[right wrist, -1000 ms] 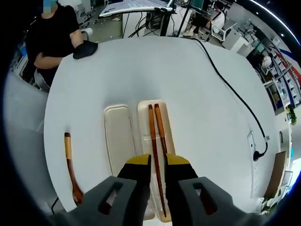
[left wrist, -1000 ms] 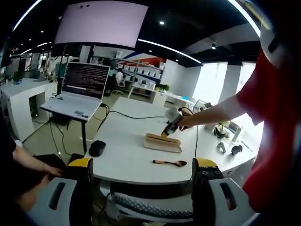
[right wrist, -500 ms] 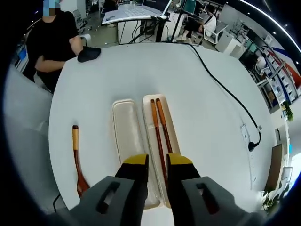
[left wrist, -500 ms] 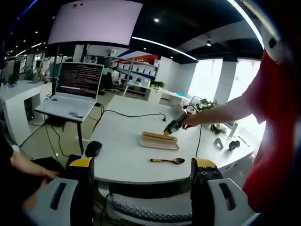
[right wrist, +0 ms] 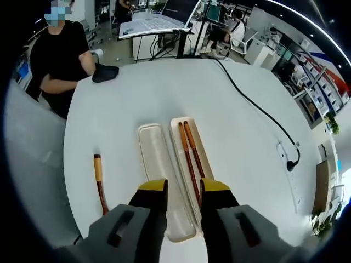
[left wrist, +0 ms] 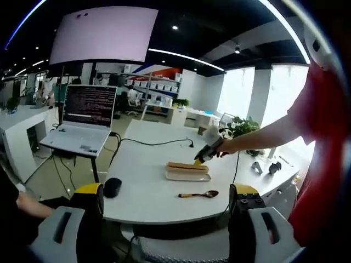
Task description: Arrange the utensils inside the cutlery case until each visible utensil rests in its matching compartment.
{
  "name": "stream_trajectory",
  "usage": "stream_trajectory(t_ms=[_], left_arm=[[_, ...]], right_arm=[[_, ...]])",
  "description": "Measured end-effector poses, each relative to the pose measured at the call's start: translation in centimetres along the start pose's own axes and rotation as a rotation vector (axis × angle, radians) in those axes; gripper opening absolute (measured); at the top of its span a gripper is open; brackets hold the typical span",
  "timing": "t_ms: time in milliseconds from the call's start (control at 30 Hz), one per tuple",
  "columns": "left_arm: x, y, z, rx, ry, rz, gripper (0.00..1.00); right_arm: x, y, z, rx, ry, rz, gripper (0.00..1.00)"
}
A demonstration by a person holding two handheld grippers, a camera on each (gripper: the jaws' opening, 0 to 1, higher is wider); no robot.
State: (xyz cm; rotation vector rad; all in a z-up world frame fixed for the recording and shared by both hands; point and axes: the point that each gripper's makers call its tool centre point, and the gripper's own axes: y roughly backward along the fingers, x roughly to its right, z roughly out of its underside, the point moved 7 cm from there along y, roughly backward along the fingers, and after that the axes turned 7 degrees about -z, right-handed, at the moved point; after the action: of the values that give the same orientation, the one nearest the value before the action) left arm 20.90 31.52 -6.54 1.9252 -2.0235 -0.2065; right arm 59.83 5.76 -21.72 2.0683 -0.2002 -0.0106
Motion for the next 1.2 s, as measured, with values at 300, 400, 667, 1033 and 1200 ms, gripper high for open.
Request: stream_trajectory(t_ms=[300, 400, 667, 1033, 1200], left_arm=[[-0.3, 0.7, 0.9, -0.005, 0.005, -0.012, 0.97], [-0.6, 0.9, 1.1, -0.003, 0.016, -0.016, 0.97], [-0.6, 0.8, 1.8, 0.006, -0.021, -0.002, 0.91], [-1.5, 0.5, 2.1, 0.005, -0.013, 0.001, 0.98], [-1.6, 0.3, 2.1, -0.004, 0.006, 0.014, 0.95]], right_arm=[[-1.7, 0.4, 0.7, 0.025, -0.016, -0.016, 0.32], [-3.0, 1.2, 0.6, 0.031, 0.008, -0.009, 0.31], [-5.3, 2.2, 1.3, 0.008, 0.083, -0.027, 0.31], [-6.4, 3.8, 2.0, 0.039, 0.066, 0.006, 0.38], [-7.0, 4.2, 2.4, 0.075, 0.020, 0.025, 0.47]])
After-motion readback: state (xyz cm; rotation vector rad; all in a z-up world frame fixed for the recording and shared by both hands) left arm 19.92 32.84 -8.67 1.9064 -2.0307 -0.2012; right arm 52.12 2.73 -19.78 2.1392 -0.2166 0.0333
